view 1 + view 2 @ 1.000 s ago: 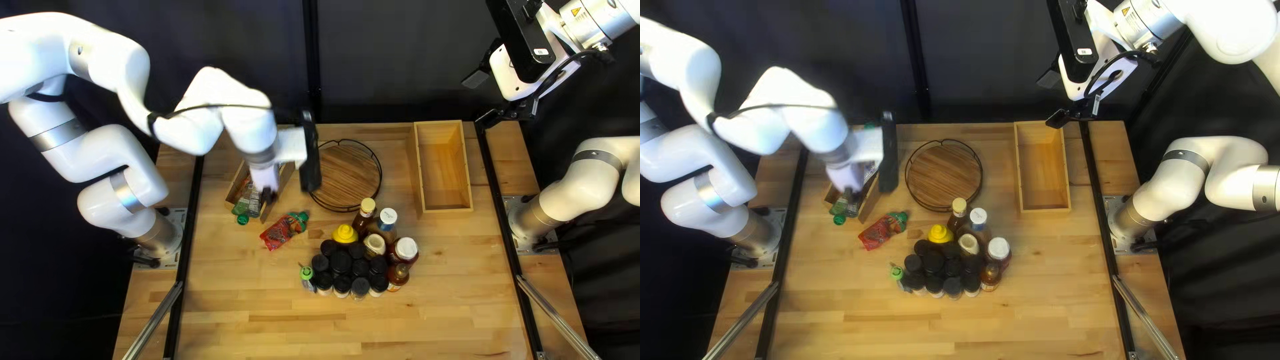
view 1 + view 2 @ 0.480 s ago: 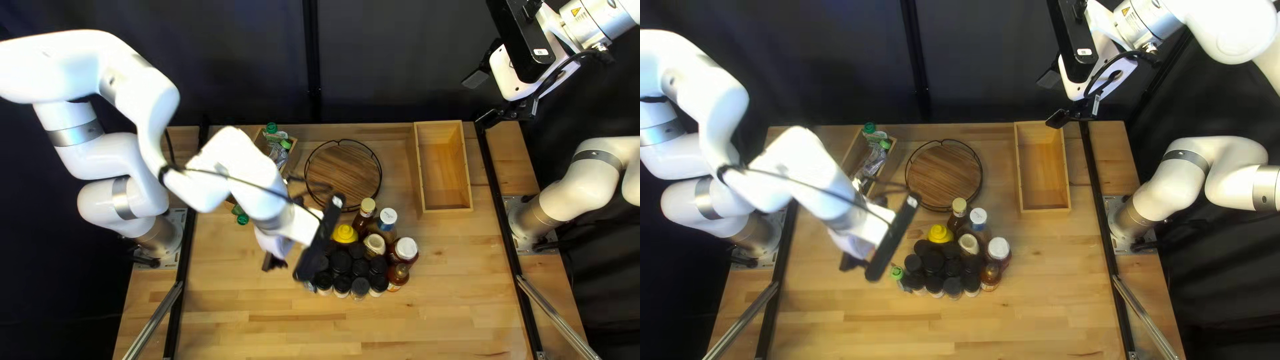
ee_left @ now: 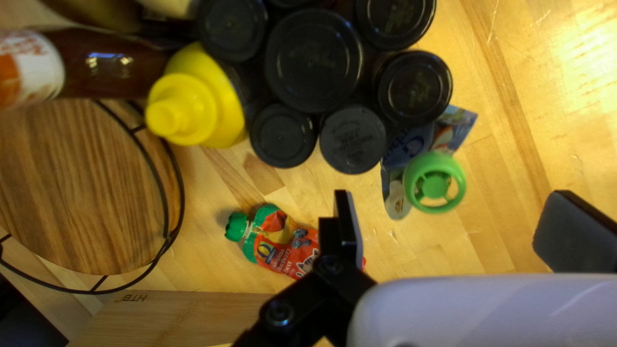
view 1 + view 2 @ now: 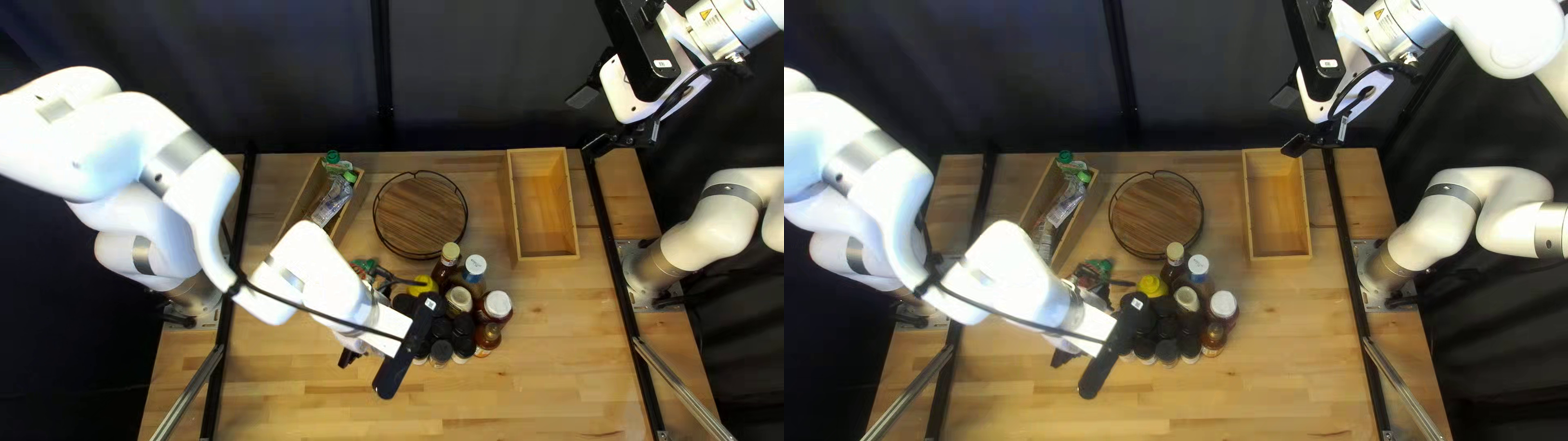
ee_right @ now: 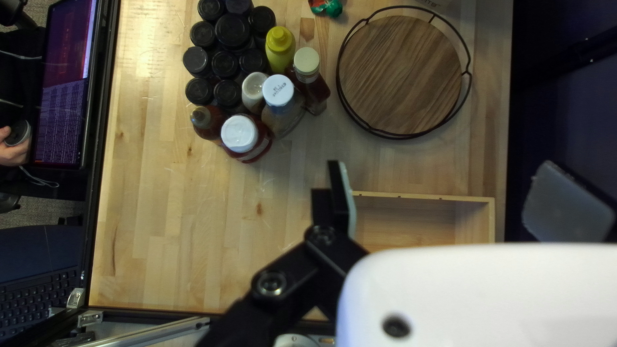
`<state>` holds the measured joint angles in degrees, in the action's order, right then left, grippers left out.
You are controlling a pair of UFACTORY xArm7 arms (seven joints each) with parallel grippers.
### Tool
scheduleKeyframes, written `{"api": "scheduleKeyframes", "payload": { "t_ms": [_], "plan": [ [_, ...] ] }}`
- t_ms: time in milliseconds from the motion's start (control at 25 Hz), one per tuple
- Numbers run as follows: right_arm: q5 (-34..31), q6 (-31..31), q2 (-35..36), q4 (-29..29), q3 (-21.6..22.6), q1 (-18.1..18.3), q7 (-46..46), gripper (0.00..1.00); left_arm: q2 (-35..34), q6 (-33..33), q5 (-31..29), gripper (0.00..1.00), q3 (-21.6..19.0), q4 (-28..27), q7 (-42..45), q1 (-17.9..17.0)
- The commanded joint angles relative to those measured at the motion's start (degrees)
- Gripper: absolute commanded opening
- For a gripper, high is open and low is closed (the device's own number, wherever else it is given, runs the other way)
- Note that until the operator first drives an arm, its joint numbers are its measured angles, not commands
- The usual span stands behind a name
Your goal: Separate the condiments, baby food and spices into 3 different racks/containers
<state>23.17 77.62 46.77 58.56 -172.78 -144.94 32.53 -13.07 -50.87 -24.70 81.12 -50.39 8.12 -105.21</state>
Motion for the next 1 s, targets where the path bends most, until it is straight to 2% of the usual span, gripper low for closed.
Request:
{"api": "scheduleKeyframes", "payload": {
  "t_ms": [40, 80, 120, 200, 280, 360, 400, 480, 520, 560, 720, 800, 880, 920, 1000],
  "plan": [
    [0.0, 0.0, 0.0, 0.0, 0.0, 0.0, 0.0, 1.0, 2.62, 1.51, 2.16, 0.07, 9.25, 0.1, -0.91, -8.72],
    [0.0, 0.0, 0.0, 0.0, 0.0, 0.0, 0.0, 1.0, 2.55, 1.64, 1.99, 0.0, 11.08, 0.0, -0.77, -10.55],
    [0.0, 0.0, 0.0, 0.0, 0.0, 0.0, 0.0, 1.0, 2.03, 1.42, 1.36, 0.0, 13.74, -0.36, -0.27, -13.41],
    [0.0, 0.0, 0.0, 0.0, 0.0, 0.0, 0.0, 1.0, 1.26, 1.08, 0.58, 0.0, 14.97, -0.7, 0.08, -14.84],
    [0.0, 0.0, 0.0, 0.0, 0.0, 0.0, 0.0, 1.0, 1.4, 0.79, 0.94, 0.0, 13.71, -0.69, -0.39, -13.65],
    [0.0, 0.0, 0.0, 0.0, 0.0, 0.0, 0.0, 1.0, 1.92, -0.75, 2.28, 0.0, 7.99, -1.0, -1.4, -8.25],
    [0.0, 0.0, 0.0, 0.0, 0.0, 0.0, 0.0, 1.0, 1.26, -2.88, 2.23, 0.0, 3.08, -1.7, -0.99, -3.71],
    [0.0, 0.0, 0.0, 0.0, 0.0, 0.0, 0.0, 1.0, -0.86, -6.53, 0.44, 0.0, -2.2, -2.76, 1.25, 0.63],
    [0.0, 0.0, 0.0, 0.0, 0.0, 0.0, 0.0, 1.0, -2.95, -10.13, -1.46, 0.0, -6.59, -3.61, 3.88, 4.0],
    [0.0, 0.0, 0.0, 0.0, 0.0, 0.0, 0.0, 1.0, -4.01, -11.96, -2.49, 0.0, -8.83, -3.89, 5.42, 5.69],
    [0.0, 0.0, 0.0, 0.0, 0.0, 0.0, 0.0, 1.0, -11.22, -22.76, -9.2, 0.0, -22.27, -2.99, 17.22, 16.87],
    [0.0, 0.0, 0.0, 0.0, 0.0, 0.0, 0.0, 1.0, -13.6, -27.09, -11.05, 0.0, -26.7, -2.16, 23.02, 21.12],
    [0.0, 0.0, 0.0, 0.0, 0.0, 0.0, 0.0, 1.0, -14.54, -29.69, -11.71, 0.0, -28.92, -1.83, 26.79, 23.54],
    [0.0, 0.0, 0.0, 0.0, 0.0, 0.0, 0.0, 1.0, -15.86, -32.01, -12.43, 0.0, -30.62, -1.27, 29.55, 25.85],
    [0.0, 0.0, 0.0, 0.0, 0.0, 0.0, 0.0, 1.0, -17.3, -34.58, -13.11, 0.0, -31.86, -0.39, 32.84, 28.8]
  ]
}}
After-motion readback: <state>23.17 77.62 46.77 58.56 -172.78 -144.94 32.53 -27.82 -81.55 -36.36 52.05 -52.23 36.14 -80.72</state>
